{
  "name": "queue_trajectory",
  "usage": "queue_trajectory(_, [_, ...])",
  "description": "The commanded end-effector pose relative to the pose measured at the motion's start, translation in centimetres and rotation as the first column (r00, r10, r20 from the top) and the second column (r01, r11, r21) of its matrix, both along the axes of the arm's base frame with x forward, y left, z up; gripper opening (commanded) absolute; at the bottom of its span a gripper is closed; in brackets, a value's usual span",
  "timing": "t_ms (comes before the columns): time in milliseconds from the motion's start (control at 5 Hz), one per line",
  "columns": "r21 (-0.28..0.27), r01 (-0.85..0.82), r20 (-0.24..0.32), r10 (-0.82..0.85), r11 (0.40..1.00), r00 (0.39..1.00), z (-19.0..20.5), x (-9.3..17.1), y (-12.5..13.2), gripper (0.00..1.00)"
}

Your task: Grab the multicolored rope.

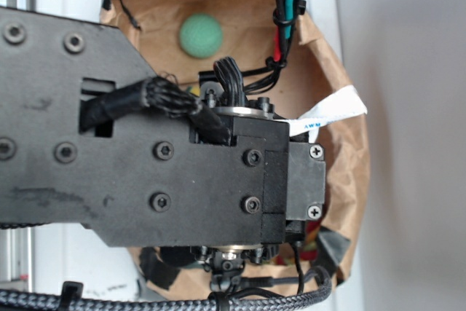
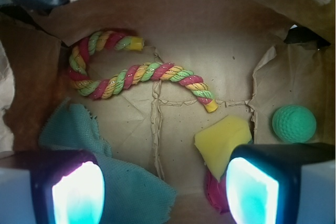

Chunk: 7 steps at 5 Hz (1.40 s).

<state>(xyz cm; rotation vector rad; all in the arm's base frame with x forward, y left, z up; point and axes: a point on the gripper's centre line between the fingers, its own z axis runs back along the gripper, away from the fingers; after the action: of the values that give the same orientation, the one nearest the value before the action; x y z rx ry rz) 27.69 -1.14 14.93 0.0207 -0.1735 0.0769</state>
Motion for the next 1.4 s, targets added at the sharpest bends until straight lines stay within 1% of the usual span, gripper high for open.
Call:
queue_trajectory(0, [-0.003, -0.024, 0.03, 0.024, 1.0, 0.999, 0.9, 0.3, 0.4, 1.0])
queue_trajectory(200, [-0.003, -0.024, 0.03, 0.024, 1.0, 0.999, 0.9, 0.3, 0.4, 1.0])
queue_trajectory(400, [0.043, 0.174, 0.056, -0.177, 0.984, 0.983, -1.2, 0.7, 1.6, 1.0])
queue_trajectory(600, [0.064, 0.408, 0.13, -0.413, 0.911, 0.901, -2.5, 0.4, 2.3, 1.0])
queue_trajectory(800, [0.037, 0.538, 0.144, -0.537, 0.842, 0.831, -3.3, 1.2, 2.3, 1.0])
queue_trajectory(1000, [0.056, 0.671, 0.128, -0.672, 0.739, 0.73, -4.7, 2.3, 1.0, 1.0])
queue_trajectory(1200, [0.051, 0.741, 0.133, -0.74, 0.669, 0.659, -5.3, 2.6, -0.6, 1.0])
